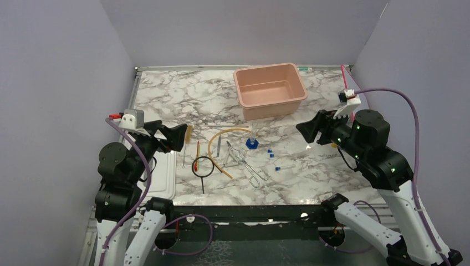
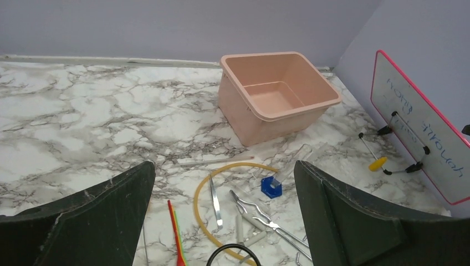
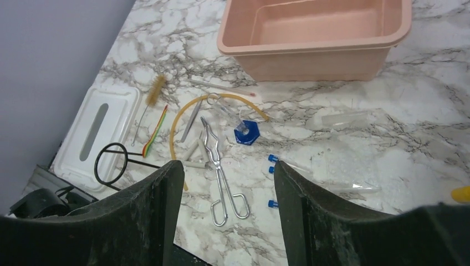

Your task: Organize the chemistry lab equipment

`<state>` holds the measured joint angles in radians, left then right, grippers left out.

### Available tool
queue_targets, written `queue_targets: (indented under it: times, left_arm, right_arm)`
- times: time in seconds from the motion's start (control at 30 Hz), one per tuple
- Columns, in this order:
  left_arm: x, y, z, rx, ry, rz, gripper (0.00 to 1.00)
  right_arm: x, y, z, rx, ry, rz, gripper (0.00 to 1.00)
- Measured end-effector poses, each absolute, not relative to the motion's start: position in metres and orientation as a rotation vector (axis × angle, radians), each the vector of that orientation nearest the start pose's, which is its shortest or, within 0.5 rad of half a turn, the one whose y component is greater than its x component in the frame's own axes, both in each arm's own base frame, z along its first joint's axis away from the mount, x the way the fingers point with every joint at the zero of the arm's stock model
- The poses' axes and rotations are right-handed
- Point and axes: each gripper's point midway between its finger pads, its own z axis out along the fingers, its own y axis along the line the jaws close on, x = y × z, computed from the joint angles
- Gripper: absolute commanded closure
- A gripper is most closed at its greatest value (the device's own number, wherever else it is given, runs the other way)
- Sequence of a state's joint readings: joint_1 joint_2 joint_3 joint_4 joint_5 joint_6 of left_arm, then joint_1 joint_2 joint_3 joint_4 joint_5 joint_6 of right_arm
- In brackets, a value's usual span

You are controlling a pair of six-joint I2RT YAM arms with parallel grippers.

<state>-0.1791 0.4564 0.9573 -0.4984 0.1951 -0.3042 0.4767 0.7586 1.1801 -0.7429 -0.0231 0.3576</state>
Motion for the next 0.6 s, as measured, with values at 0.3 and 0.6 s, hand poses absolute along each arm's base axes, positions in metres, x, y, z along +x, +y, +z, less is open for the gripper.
queue_targets:
  times: [0.3,0.6]
  left_arm:
    - [0.201,-0.09,0.351,0.073,1.59,-0.568,0.01]
    - [0.22,-0.109,0.301,0.078,1.665,-0.675,0.01]
  right_arm:
    - [0.222,0.15,0.291,-0.26,2.033,0.599,0.3]
    - [0.239,0.168,0.22,-0.297,2.173,0.614,0.32]
